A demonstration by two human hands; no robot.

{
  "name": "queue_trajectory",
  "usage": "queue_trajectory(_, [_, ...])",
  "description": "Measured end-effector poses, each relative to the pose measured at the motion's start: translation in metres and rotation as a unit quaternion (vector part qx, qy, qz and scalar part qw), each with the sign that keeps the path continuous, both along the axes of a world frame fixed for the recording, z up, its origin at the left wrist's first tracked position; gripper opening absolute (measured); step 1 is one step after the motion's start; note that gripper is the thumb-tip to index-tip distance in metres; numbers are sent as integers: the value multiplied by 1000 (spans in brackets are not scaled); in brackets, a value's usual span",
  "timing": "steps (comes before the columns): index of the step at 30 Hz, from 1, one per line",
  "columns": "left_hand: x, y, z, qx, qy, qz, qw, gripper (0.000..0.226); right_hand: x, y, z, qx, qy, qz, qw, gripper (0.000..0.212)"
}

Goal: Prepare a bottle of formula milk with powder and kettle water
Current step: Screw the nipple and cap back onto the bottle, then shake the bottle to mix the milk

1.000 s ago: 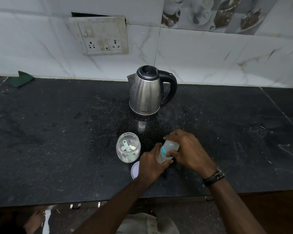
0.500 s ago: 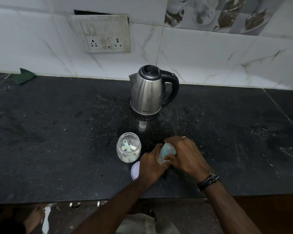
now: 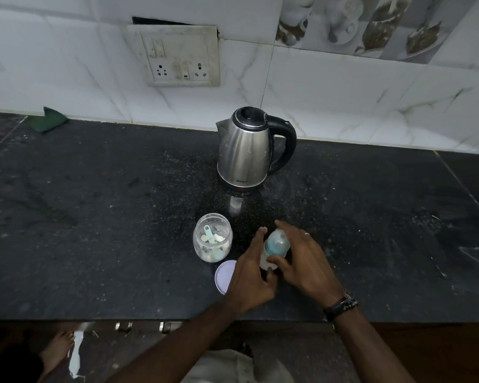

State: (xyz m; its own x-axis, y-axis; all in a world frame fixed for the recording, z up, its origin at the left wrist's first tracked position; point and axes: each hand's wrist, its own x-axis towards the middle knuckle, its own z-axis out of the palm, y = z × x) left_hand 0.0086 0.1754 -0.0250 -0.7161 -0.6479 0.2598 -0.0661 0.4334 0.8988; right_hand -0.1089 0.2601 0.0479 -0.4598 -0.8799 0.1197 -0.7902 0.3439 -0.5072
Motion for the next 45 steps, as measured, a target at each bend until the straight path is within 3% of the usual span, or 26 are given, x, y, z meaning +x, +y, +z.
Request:
queue_trajectory(4, [25, 15, 24, -41, 84, -15, 996, 82, 0, 6, -15, 9, -89, -33, 995, 93])
queue_trajectory(8, [32, 8, 51, -130, 188, 26, 973, 63, -7, 9, -29, 0, -116, -58, 992, 92])
queue_trajectory(13, [49, -40, 62, -191, 192, 146, 952, 53, -1, 2, -37, -21, -150, -75, 986, 81])
queue_trajectory(18, [77, -98, 37, -224, 103, 211, 946, 48, 2, -4, -41, -28, -156, -93, 983, 68])
queue_trajectory(22, [103, -129, -4, -171, -81, 236, 953, 55, -2, -6, -37, -27, -158, -107, 981, 59])
queue_trajectory(25, [115, -142, -30, -135, -238, 225, 935, 51, -7, -8, -28, -60, -167, -126, 976, 45])
queue_trajectory(27, [120, -144, -43, -144, -293, 204, 923, 48, -12, -10, -15, -79, -142, -162, 973, 29])
queue_trajectory(28, [122, -144, -49, -153, -314, 195, 917, 48, -13, -11, -8, -96, -188, -175, 962, 28])
queue_trajectory(30, [125, -141, -55, -172, -340, 186, 906, 55, -14, -15, 9, -80, -243, -181, 949, 43])
queue_trajectory(34, [124, -139, -50, -183, -348, 188, 900, 60, -17, -19, 24, -64, -194, -152, 967, 56])
queue_trajectory(41, [124, -138, -46, -190, -353, 184, 897, 61, -24, -31, 40, -44, -117, -137, 983, 54])
queue_trajectory(43, [124, -138, -46, -187, -356, 181, 898, 60, -23, -35, 49, -28, -123, -145, 981, 58])
queue_trajectory(45, [124, -138, -46, -188, -358, 181, 897, 60, -22, -36, 53, -39, -146, -141, 979, 49])
